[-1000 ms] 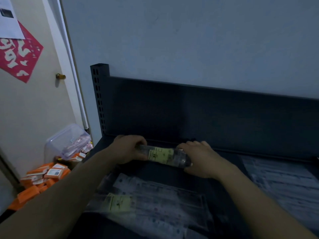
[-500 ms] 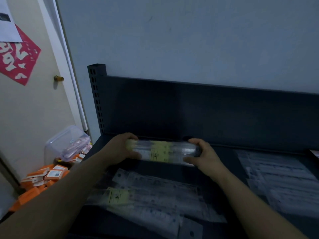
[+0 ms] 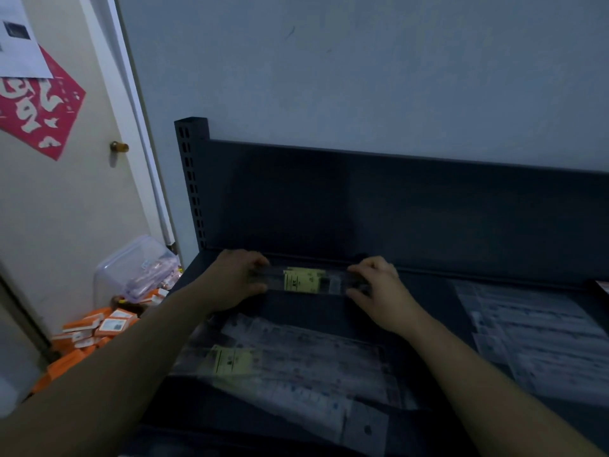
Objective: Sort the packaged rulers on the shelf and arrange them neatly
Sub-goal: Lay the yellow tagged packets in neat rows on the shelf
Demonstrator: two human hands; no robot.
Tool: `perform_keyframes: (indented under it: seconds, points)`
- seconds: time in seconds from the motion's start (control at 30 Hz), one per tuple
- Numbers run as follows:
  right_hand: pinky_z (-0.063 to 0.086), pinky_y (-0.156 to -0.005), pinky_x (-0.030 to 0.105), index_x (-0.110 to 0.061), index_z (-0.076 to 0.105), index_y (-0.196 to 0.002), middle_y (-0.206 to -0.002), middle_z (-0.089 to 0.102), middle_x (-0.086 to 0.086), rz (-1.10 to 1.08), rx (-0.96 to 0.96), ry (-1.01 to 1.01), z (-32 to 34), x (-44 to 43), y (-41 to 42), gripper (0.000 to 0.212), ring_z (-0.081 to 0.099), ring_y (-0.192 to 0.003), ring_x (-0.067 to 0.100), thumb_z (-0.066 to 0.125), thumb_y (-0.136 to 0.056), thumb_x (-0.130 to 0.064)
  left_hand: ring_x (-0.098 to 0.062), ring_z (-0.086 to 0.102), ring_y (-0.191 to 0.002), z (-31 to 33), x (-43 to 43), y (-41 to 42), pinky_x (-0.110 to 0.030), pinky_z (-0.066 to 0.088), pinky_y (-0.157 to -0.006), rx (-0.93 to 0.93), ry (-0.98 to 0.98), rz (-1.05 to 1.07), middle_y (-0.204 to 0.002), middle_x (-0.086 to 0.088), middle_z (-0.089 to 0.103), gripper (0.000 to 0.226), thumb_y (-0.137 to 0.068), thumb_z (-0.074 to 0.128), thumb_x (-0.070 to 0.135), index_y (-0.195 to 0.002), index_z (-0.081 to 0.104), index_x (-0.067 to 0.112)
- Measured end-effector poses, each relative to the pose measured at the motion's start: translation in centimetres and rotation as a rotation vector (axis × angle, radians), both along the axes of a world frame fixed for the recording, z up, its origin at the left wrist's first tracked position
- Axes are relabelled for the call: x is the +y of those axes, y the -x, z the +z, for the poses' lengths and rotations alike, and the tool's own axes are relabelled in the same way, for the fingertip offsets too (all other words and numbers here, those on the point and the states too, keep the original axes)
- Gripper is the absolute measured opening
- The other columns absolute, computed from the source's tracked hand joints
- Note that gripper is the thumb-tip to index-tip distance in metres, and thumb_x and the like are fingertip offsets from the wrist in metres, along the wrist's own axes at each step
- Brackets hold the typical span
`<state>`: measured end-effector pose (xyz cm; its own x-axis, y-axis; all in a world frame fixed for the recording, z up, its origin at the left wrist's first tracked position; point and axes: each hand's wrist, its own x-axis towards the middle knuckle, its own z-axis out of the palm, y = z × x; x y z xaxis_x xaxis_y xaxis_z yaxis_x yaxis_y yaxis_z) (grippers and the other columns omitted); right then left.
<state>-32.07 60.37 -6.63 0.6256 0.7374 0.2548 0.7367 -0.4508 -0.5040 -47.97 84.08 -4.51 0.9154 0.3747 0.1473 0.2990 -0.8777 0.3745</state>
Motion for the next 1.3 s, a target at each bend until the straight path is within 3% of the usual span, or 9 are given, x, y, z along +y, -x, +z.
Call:
perform_keyframes:
  seconds: [0.1,0.17,0.4,0.53,0.7,0.87,1.0,1.1,1.3]
  points:
    - [0.015,-0.114,0.021,-0.009,0.02,-0.15,-0.156,0.015,0.003,-0.039,0.026,0.099,-0.7,0.2,0.4,0.074,0.015,-0.142,0.021,0.055,-0.093,-0.039,-0.026,0.029,-0.133,-0.8,0.2,0.0,-0.041,0.024,-0.111,0.127,-0.123,0.044,-0.142,0.0,0.041,0.06,-0.088,0.059,0.048,-0.141,0.037,0.031]
    - [0.015,-0.109,0.016,-0.01,0.03,-0.147,-0.158,0.01,0.005,-0.089,0.115,-0.009,-1.0,0.3,0.3,0.068,0.016,-0.143,0.018,0.06,-0.091,-0.033,-0.029,0.029,-0.133,-1.2,0.2,0.0,-0.04,0.025,-0.111,0.098,-0.025,0.051,-0.142,-0.005,0.036,0.059,-0.09,0.058,0.044,-0.142,0.036,0.026]
    - [0.024,-0.109,0.017,-0.022,0.024,-0.149,-0.153,0.019,-0.004,-0.088,0.424,-0.208,-0.8,-0.2,0.2,0.075,0.029,-0.137,0.011,0.065,-0.087,-0.012,-0.028,0.032,-0.131,-1.6,-0.9,-0.4,-0.038,0.029,-0.112,0.056,0.16,0.002,-0.142,-0.006,0.026,0.057,-0.093,0.058,0.034,-0.142,0.034,0.02]
    - [0.032,-0.083,-0.005,-0.018,0.047,-0.133,-0.134,0.039,0.003,-0.064,0.371,-0.147,-0.9,-0.2,-0.1,0.044,0.047,-0.116,0.012,0.059,-0.091,-0.011,-0.027,0.035,-0.129,-1.6,-0.9,-0.6,-0.036,0.03,-0.111,0.073,0.165,0.053,-0.141,-0.008,0.026,0.052,-0.093,0.057,0.033,-0.138,0.036,0.017]
    - [0.041,-0.075,0.01,-0.028,0.057,-0.107,-0.118,0.056,0.007,-0.011,0.376,-0.154,-0.1,0.2,-1.0,0.021,0.056,-0.099,0.014,0.059,-0.092,-0.014,-0.028,0.046,-0.119,0.2,-0.4,-1.1,-0.03,0.035,-0.1,0.127,0.139,0.075,-0.135,-0.012,0.034,0.047,-0.094,0.056,0.029,-0.137,0.04,0.017]
    - [0.042,-0.075,0.005,-0.026,0.051,-0.128,-0.128,0.043,0.005,0.015,0.325,-0.028,0.9,2.5,-1.7,0.034,0.049,-0.109,0.015,0.051,-0.096,-0.014,-0.031,0.043,-0.122,1.1,1.1,-1.7,-0.035,0.034,-0.104,0.245,-0.016,0.088,-0.14,-0.013,0.031,0.052,-0.096,0.05,0.036,-0.142,0.035,0.017]
    - [0.008,-0.117,0.036,-0.03,0.021,-0.149,-0.15,0.024,0.002,-0.05,-0.022,0.346,0.7,4.0,-1.1,0.052,0.013,-0.14,0.024,0.035,-0.099,-0.032,-0.03,0.021,-0.14,-0.5,1.5,-2.2,-0.051,0.016,-0.115,0.326,-0.286,0.028,-0.155,-0.005,0.021,0.06,-0.099,0.033,0.047,-0.152,0.015,0.025]
    - [-0.013,-0.117,0.045,-0.028,-0.003,-0.152,-0.16,0.001,-0.001,-0.009,-0.118,0.515,-0.1,4.1,-0.1,0.062,-0.009,-0.146,0.02,0.024,-0.099,-0.043,-0.02,-0.004,-0.148,-1.5,1.0,-2.0,-0.056,-0.004,-0.116,0.382,-0.345,-0.063,-0.162,0.003,0.0,0.062,-0.101,0.019,0.05,-0.153,-0.003,0.027]
    - [-0.016,-0.116,0.046,-0.025,-0.019,-0.149,-0.157,-0.024,0.0,0.023,-0.098,0.671,-0.2,2.7,1.7,0.071,-0.023,-0.144,0.017,0.016,-0.096,-0.058,-0.014,-0.016,-0.147,-2.1,0.4,-0.6,-0.051,-0.009,-0.117,0.47,-0.263,-0.116,-0.16,0.003,-0.019,0.063,-0.1,0.013,0.053,-0.152,-0.013,0.029]
